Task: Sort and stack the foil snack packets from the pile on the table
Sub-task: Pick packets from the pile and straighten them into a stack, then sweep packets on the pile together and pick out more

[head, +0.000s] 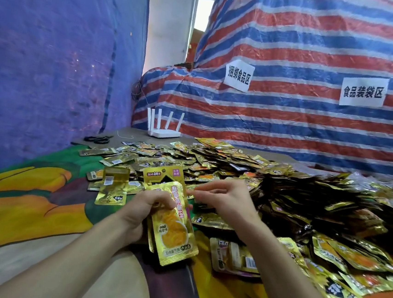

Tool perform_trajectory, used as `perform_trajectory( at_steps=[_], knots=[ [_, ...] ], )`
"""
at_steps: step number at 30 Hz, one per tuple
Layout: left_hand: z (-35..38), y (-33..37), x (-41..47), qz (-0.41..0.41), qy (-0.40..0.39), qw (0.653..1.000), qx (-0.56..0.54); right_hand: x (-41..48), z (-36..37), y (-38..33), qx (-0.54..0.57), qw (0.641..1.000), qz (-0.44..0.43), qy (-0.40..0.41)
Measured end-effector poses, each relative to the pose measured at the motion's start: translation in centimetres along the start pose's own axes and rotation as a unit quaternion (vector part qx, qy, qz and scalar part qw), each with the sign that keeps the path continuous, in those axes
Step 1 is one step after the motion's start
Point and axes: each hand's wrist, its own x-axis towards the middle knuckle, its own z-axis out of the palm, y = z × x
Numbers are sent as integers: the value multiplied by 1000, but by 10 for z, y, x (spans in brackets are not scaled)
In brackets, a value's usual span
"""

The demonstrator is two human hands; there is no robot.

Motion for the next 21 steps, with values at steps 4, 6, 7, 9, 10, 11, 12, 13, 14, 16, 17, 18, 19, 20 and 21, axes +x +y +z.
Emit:
perform_trajectory(
  at_steps=[4, 6, 7, 9, 10, 11, 12, 13, 14, 16, 17, 18, 19, 20, 21],
  knots=[
    [-2, 2, 1, -10, -39, 999, -20, 1, 8, 3, 32, 999, -20, 30],
    [-4, 3, 1, 11, -43, 999, -23, 1, 8, 5, 46, 997, -33, 55],
    [-5, 4, 2, 16, -49, 998, -24, 1, 9, 6, 55, 996, -35, 64],
    [-7, 4, 2, 14, -56, 998, -26, 2, 12, 8, 73, 995, -17, 68],
    [-8, 4, 2, 11, -58, 998, -22, 2, 13, 9, 86, 995, 5, 58],
    [-8, 4, 2, 8, -64, 998, -19, 1, 14, 9, 105, 993, 33, 40],
    [-9, 4, 2, 3, -72, 997, -16, 1, 15, 10, 125, 990, 61, 16],
    [-9, 4, 2, -5, -82, 997, -13, 2, 16, 10, 143, 986, 86, -8],
    [-10, 5, 1, -16, -91, 996, -12, 2, 16, 10, 163, 980, 107, -32],
    [-15, 6, 0, -30, -114, 993, -18, 4, 16, 10, 223, 960, 138, -94],
    [-18, 7, -1, -30, -130, 991, -29, 4, 15, 10, 260, 944, 149, -137],
    [-20, 9, -4, -26, -147, 988, -45, 4, 13, 9, 293, 927, 153, -177],
    [-20, 12, -7, -16, -160, 985, -63, 3, 10, 8, 324, 910, 151, -210],
    [-18, 15, -11, -1, -171, 982, -83, 4, 7, 8, 353, 895, 144, -233],
    [-16, 17, -14, 18, -200, 973, -115, 4, 4, 8, 381, 880, 135, -248]
  ],
)
